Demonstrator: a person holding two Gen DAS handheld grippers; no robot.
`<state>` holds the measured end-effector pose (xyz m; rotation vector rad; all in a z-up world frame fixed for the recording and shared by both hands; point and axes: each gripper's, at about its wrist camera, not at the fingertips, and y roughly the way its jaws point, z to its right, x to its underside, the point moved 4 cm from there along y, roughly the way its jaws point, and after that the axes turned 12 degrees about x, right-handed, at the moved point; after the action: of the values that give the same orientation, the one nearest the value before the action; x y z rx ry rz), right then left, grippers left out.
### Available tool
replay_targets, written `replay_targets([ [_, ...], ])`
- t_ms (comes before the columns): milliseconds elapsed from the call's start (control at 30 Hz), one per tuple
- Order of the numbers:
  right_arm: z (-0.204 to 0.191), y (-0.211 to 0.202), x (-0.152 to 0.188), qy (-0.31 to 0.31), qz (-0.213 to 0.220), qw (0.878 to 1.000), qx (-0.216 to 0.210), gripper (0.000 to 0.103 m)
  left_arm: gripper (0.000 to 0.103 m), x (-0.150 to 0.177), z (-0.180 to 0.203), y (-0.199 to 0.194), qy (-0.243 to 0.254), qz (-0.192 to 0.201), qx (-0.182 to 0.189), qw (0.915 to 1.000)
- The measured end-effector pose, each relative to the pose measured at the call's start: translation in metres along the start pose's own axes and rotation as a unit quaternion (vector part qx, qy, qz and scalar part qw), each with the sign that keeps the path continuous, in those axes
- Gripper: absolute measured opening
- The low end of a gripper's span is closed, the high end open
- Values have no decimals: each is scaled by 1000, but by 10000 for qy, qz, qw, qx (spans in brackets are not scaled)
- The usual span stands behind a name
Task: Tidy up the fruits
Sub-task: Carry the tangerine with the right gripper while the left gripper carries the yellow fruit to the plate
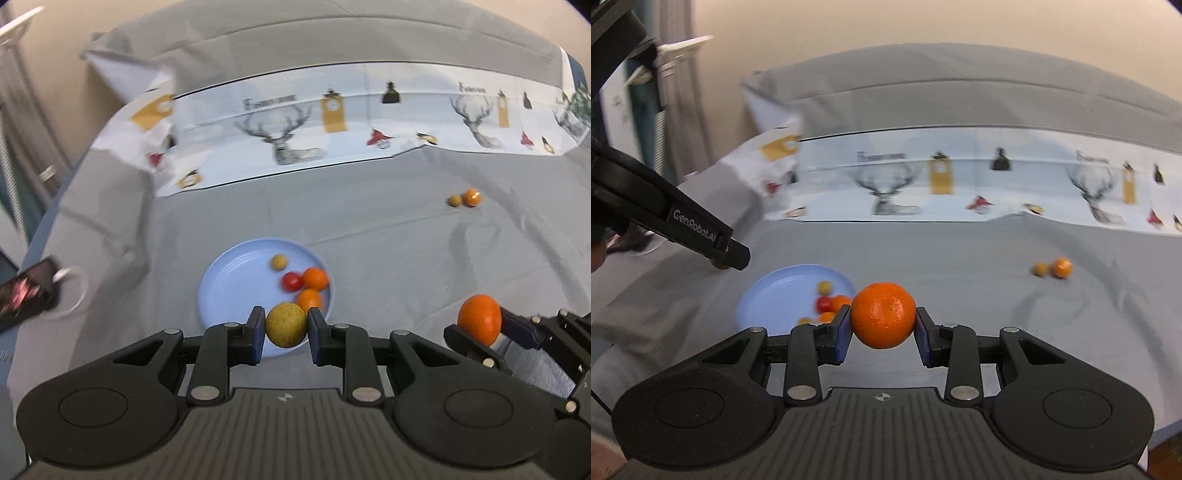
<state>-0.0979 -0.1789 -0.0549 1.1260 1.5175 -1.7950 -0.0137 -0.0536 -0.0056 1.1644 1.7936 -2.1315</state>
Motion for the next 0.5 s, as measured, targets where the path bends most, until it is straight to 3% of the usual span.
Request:
replay_targets([
  [233,-43,-40,3,-618,178,9978,-143,37,27,53,-32,-35,-527,40,-61,9986],
  [500,-69,-62,7,-1030,310,9941,-169,37,27,82,-49,-55,-889,181,-67,9959],
])
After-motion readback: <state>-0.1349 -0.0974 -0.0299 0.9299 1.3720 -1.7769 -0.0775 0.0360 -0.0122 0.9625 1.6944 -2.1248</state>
